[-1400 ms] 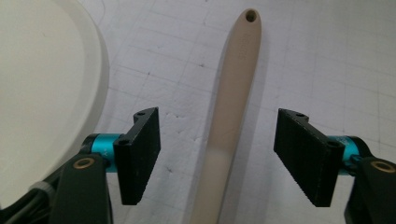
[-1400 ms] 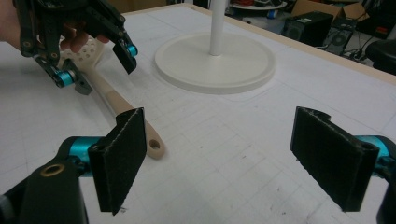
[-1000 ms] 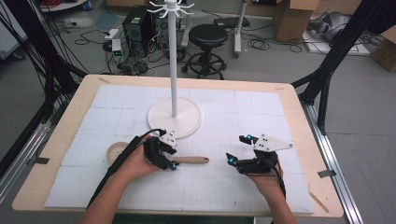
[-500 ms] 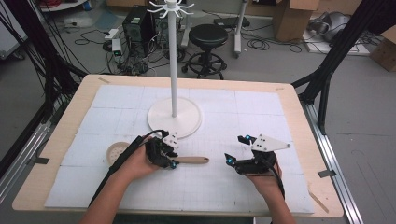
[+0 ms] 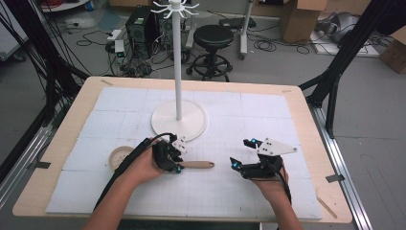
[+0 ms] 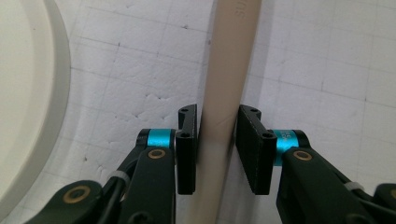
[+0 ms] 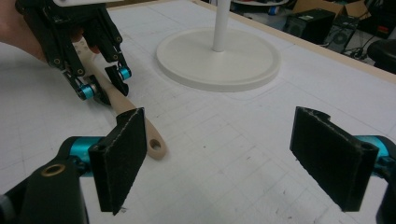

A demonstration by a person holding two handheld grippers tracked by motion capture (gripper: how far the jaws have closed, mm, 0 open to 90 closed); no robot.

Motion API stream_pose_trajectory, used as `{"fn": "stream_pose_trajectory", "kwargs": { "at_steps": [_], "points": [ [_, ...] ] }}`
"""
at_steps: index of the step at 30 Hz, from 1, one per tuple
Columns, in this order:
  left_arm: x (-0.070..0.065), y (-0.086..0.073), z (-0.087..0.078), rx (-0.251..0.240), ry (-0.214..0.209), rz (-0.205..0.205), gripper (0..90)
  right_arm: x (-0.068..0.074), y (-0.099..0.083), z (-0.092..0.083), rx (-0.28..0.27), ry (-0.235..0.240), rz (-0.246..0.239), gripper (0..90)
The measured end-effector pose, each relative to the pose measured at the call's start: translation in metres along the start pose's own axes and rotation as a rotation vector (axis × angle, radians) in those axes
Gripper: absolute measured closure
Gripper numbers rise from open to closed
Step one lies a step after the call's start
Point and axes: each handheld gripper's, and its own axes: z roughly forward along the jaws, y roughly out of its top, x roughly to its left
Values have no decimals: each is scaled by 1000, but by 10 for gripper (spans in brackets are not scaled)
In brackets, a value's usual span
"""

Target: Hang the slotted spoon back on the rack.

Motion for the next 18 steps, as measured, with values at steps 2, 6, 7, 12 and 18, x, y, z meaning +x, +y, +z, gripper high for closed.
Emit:
{"fn": "stream_pose_trajectory", "kwargs": {
  "at_steps": [2,6,7,12,18],
  "points": [
    [0,0,0,0,0,5,714,0,0,0,-1,0,2,181],
    [-1,1,-1,2,0,-38,736,-1,0,-1,0,-2,7,181],
    [0,0,-1,1,-5,-34,735,-1,0,-2,-3,-3,12,180],
    [0,-1,-9,-32,-7,-42,734,-2,-1,-2,-6,-3,13,181],
    [1,-5,-33,-153,1,-82,734,-3,-2,-2,-1,-6,19,181]
  ]
}}
